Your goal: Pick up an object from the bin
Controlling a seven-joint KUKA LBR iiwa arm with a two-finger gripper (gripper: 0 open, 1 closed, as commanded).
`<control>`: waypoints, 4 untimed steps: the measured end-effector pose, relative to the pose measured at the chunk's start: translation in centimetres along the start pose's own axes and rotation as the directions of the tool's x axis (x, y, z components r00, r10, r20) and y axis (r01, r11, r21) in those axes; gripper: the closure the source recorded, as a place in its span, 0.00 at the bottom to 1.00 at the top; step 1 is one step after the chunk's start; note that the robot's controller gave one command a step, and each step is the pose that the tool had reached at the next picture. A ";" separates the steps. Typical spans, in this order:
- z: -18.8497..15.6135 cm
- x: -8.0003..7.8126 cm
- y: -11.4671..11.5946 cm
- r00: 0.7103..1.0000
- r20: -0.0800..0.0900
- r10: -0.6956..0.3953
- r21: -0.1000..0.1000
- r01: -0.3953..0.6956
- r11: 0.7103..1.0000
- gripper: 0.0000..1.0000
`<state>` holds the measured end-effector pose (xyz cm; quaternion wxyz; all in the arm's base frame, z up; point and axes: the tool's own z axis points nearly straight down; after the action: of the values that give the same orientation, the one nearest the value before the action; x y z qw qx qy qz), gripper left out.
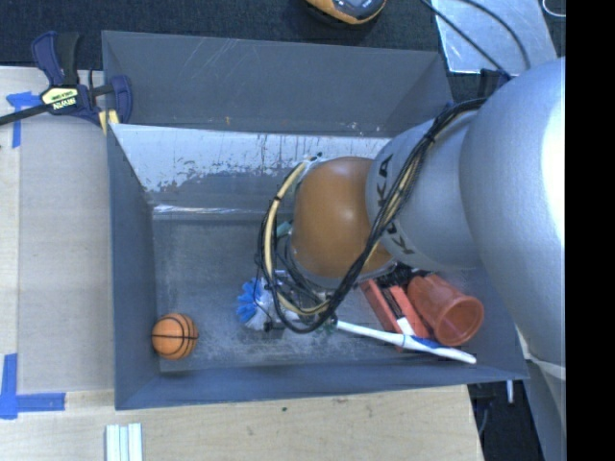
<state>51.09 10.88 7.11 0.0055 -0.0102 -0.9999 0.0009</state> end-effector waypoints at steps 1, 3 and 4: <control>-8.4 0.4 -0.3 1.000 -0.004 0.000 0.001 0.000 1.000 1.00; -9.6 0.2 -0.3 1.000 -0.005 0.001 0.001 -0.001 1.000 1.00; -4.6 -1.4 -1.2 0.999 0.009 -0.036 -0.002 0.036 0.999 1.00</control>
Offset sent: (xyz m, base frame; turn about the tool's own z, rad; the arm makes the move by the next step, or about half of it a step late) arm -0.0021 -0.0231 -0.0011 -0.0033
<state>52.51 9.65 11.72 0.0012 0.0080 -1.0000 -0.0001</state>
